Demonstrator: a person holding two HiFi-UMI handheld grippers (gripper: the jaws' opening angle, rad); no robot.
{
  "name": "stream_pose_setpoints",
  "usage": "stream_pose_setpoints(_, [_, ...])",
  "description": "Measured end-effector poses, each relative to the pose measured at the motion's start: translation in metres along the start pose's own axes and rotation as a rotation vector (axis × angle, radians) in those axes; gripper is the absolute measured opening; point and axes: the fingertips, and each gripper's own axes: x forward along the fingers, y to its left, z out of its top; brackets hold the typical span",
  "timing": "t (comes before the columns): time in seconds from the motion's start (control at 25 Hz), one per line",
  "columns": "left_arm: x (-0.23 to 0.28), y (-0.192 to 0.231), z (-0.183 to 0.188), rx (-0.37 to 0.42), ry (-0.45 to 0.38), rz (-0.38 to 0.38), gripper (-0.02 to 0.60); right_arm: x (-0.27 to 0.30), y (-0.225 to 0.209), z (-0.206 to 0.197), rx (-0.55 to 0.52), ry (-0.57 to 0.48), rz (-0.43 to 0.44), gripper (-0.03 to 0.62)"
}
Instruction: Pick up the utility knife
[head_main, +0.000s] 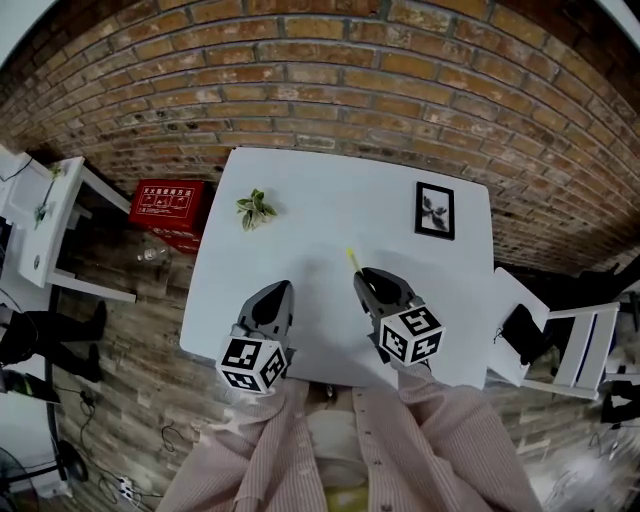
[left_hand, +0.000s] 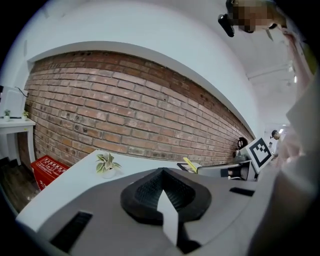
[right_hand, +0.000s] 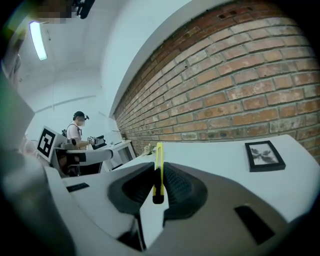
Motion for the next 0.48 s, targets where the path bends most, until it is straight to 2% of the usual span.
stream_pose_setpoints(0.48, [-0.012, -0.004, 0.046, 0.105, -0.077, 0.016, -0.009, -0.021, 0.006, 0.052, -0.023, -0.144, 0.013, 0.058])
